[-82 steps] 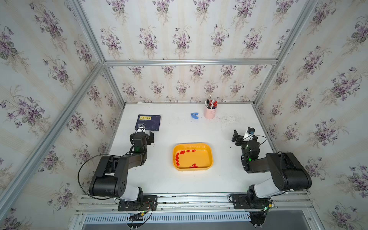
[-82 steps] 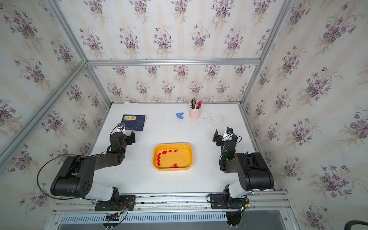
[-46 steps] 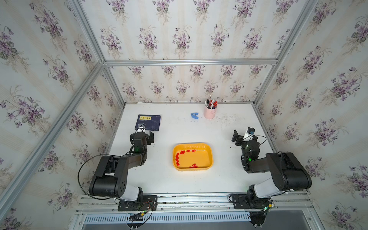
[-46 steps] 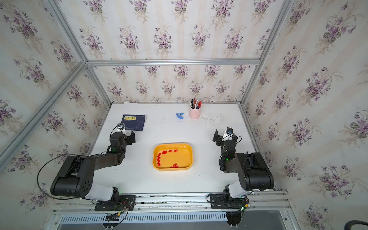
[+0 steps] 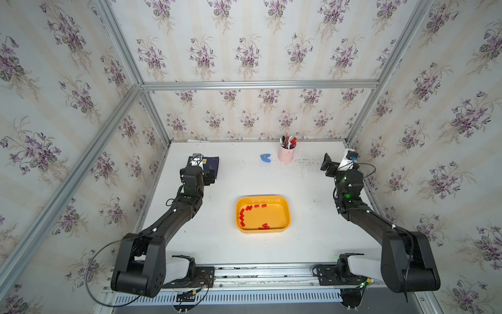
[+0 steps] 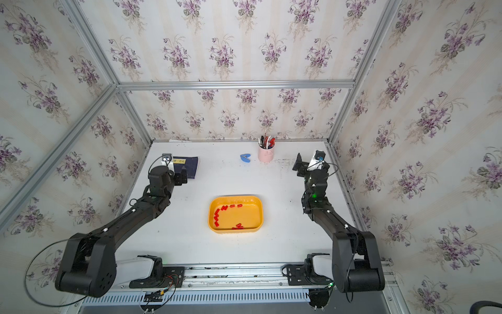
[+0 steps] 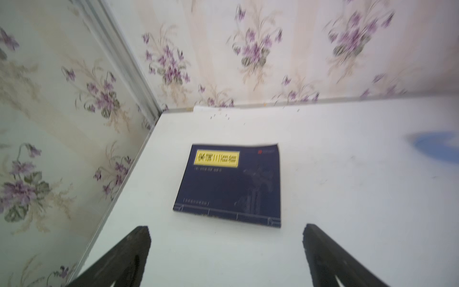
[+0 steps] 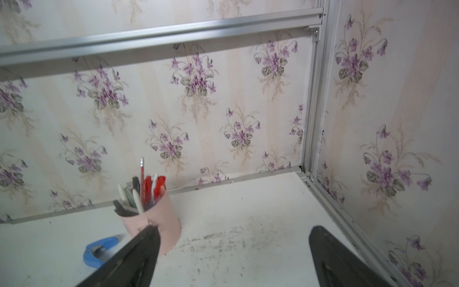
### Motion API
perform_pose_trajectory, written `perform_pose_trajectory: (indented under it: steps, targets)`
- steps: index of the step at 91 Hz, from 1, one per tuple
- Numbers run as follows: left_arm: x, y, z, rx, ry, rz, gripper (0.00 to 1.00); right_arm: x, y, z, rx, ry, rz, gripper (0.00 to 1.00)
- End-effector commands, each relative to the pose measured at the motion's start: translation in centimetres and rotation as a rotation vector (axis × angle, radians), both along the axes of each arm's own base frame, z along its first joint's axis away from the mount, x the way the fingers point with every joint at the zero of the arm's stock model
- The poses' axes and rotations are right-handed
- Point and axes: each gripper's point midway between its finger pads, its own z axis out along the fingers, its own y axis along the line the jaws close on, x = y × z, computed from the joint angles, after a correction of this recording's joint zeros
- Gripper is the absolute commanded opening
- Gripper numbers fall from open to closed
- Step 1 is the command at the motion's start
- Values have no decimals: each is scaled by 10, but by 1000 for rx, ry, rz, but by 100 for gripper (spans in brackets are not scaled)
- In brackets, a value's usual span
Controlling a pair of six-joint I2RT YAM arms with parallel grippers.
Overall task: Take the screw protection sleeves out of the storage box
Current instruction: Adjust the storage box at the center of the board.
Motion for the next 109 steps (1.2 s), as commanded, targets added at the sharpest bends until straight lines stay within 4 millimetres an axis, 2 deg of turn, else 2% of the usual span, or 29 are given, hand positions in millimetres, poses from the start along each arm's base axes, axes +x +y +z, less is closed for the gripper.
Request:
perform_pose_trajectory:
  steps: [1, 6, 10, 19, 30, 36, 47, 55, 66, 70, 85, 97, 109]
  targets:
    - [-38, -24, -7, -148, 298, -7, 100, -12, 52, -28, -57, 289, 108, 98]
    - [-63, -40, -4, -204, 434, -24, 100, -20, 76, -17, -84, 335, 132, 99]
    - [-86, -52, -6, -245, 549, -51, 100, -27, 88, -19, -44, 411, 147, 99]
    - [-145, -74, -20, -373, 807, -84, 100, -53, 104, -43, 60, 625, 184, 97]
    - [-207, -100, -39, -463, 1059, -131, 100, -83, 128, -60, 100, 742, 260, 95]
    - [-234, -109, -47, -454, 1152, -137, 100, -90, 135, -64, 92, 774, 275, 95]
    - [-260, -124, -61, -423, 1226, -152, 100, -95, 139, -82, 76, 844, 280, 94]
    - [-265, -126, -74, -413, 1232, -116, 100, -104, 147, -103, 72, 910, 316, 92]
    - [-255, -128, -94, -412, 1171, -71, 100, -120, 163, -142, 78, 1014, 383, 83]
    - [-250, -132, -101, -420, 1161, -67, 100, -132, 178, -150, 56, 1041, 429, 82]
    - [-234, -147, -111, -409, 1113, -60, 97, -157, 191, -165, 47, 1084, 483, 75]
    - [-229, -153, -109, -400, 1080, -64, 97, -177, 190, -173, 49, 1120, 484, 71]
    - [-224, -154, -119, -381, 1076, -52, 96, -192, 184, -187, 47, 1165, 461, 66]
